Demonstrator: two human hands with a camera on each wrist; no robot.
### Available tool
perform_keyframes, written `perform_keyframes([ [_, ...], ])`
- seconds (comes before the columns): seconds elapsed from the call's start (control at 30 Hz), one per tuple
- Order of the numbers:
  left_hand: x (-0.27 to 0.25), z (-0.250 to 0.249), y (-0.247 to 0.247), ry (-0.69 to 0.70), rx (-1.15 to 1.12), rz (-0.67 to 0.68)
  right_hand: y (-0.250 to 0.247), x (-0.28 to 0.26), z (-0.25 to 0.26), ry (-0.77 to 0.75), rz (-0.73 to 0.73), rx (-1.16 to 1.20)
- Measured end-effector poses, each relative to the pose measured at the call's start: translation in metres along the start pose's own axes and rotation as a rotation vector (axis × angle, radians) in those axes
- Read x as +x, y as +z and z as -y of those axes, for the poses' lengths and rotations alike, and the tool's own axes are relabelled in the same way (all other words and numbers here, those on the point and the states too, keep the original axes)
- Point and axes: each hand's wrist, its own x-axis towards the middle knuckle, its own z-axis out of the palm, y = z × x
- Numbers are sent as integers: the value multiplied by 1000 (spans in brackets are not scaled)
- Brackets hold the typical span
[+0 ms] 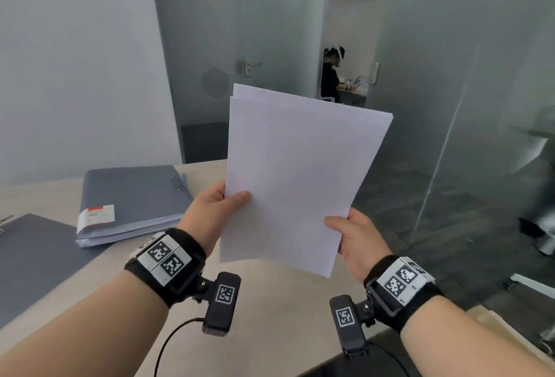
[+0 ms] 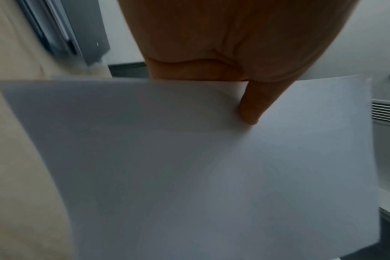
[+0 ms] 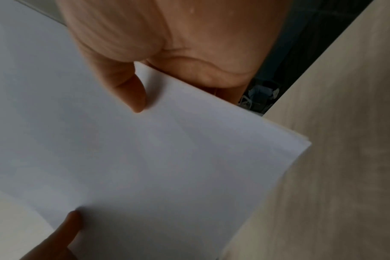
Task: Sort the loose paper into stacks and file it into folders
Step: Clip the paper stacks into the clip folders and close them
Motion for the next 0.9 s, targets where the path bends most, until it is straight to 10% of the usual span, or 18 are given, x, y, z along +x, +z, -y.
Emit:
perform_keyframes([
  [0.9,-52,16,-73,-114,137,-43,70,-7,-17,-75,233,-398],
])
